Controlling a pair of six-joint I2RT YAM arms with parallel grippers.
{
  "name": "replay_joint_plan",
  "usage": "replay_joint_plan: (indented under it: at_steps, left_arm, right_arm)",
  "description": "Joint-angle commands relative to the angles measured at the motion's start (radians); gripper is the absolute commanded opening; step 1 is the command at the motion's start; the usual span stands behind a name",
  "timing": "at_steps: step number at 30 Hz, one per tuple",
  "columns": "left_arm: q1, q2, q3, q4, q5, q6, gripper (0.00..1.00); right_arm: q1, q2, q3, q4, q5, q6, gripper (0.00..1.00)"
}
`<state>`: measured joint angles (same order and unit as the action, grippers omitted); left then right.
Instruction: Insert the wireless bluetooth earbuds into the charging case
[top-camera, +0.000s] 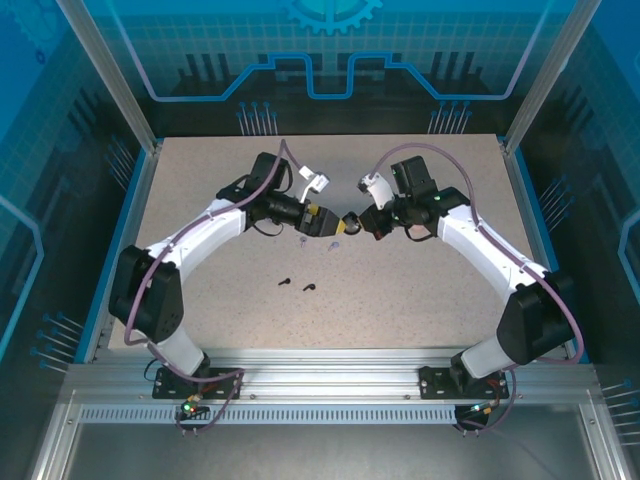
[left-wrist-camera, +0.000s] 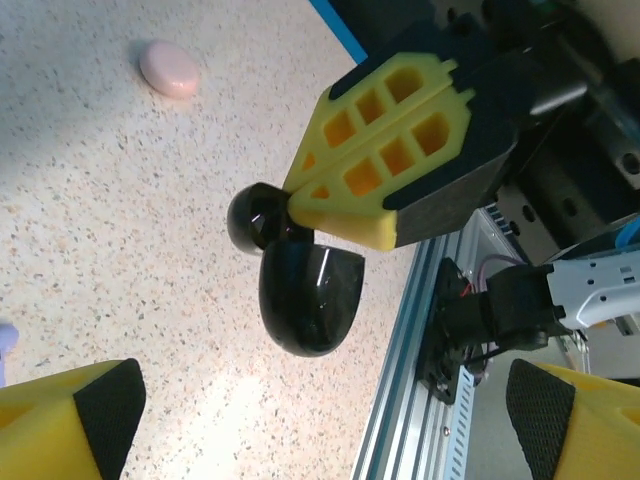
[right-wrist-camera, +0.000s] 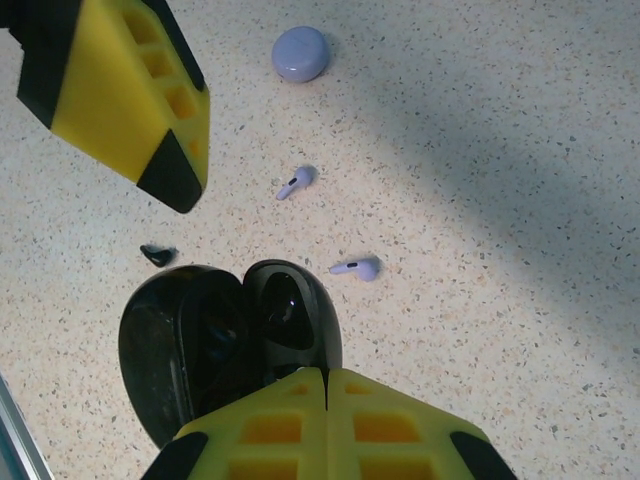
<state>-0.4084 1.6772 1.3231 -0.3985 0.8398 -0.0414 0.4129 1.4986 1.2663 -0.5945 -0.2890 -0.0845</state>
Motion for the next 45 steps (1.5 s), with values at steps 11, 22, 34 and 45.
replay_joint_plan:
  at_steps: [11, 22, 34, 45]
  left_arm:
    - [0.011, 0.214, 0.267, -0.347, 0.193, 0.235, 0.69]
    - [0.008, 0.288, 0.34, -0.39, 0.248, 0.255, 0.61]
    - [-0.011, 0.317, 0.36, -0.398, 0.259, 0.257, 0.51]
    - [-0.03, 0.331, 0.375, -0.394, 0.257, 0.25, 0.44]
  right_arm:
    - [0.006, -0.011, 0.025, -0.018, -0.029, -0.027, 0.0]
    - [0.007, -0.005, 0.023, -0.001, -0.034, -0.02, 0.0]
    - [0.006, -0.006, 0.022, 0.005, -0.033, -0.014, 0.0]
    - [0.006, -0.007, 0.021, 0.007, -0.039, -0.011, 0.0]
